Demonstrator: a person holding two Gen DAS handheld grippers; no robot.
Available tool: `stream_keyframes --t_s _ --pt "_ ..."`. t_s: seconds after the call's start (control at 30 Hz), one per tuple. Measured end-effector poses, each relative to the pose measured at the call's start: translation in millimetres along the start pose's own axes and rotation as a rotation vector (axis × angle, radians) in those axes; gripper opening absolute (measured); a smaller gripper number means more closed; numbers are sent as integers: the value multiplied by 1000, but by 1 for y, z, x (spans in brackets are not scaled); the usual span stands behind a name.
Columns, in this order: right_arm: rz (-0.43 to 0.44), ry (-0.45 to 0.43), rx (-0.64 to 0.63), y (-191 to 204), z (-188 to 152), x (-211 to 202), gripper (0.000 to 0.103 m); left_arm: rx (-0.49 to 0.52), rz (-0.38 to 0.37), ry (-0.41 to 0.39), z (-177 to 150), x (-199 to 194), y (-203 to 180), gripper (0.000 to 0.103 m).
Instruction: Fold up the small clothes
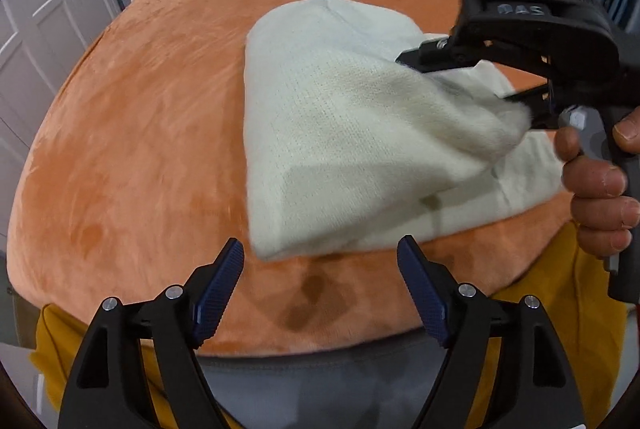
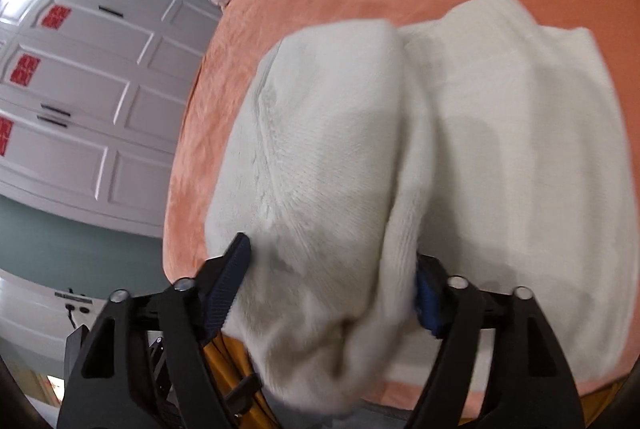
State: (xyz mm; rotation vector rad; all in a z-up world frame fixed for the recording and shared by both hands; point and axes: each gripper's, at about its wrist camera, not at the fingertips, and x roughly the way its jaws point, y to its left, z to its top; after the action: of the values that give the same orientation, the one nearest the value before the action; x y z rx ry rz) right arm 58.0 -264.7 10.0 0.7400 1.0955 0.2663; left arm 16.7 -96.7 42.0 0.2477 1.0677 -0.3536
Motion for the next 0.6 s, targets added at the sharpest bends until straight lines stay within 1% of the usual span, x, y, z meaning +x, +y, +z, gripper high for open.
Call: stream_keyframes --t_s 0.03,0.07,0.1,0.13,0.2,0.23,0.27,0.33,0.37,0.4,0.5,0.53,0.57,0.6 --pt "-17 -6 -32 7 3 2 21 5 17 -2 2 5 -1 77" --pt "-18 -16 -56 11 6 -2 18 5 22 -2 5 8 -2 77" --pt "20 -48 -67 17 8 -14 17 1 19 -4 5 9 -1 76" --pt "66 -101 -84 23 9 -34 15 -7 3 -16 8 8 -1 76" --pt "115 -184 -117 30 7 -69 14 -13 1 -23 10 5 -4 69" --pt "130 -240 -128 29 2 -93 14 -15 13 -14 12 7 -4 62" --pt "130 -272 -127 25 1 -106 14 -18 20 13 15 14 -4 58" --pt "99 -325 -90 0 -1 -126 14 -55 -37 56 16 24 0 52" --pt "47 -327 -44 -26 -4 -128 14 -82 -64 82 16 31 0 50" --pt "7 -309 -7 -45 -5 -123 14 -84 -68 94 16 36 -1 46" --pt "-113 -169 111 -108 -14 -80 16 -66 -40 106 16 47 -11 42" --pt "-79 -180 138 -119 -21 -74 17 -64 -25 104 16 47 -14 42" --pt "-45 -209 148 -121 -24 -79 18 -62 -21 104 16 45 -15 42" --pt "-40 -221 153 -119 -25 -84 19 -59 -18 105 16 43 -15 43"
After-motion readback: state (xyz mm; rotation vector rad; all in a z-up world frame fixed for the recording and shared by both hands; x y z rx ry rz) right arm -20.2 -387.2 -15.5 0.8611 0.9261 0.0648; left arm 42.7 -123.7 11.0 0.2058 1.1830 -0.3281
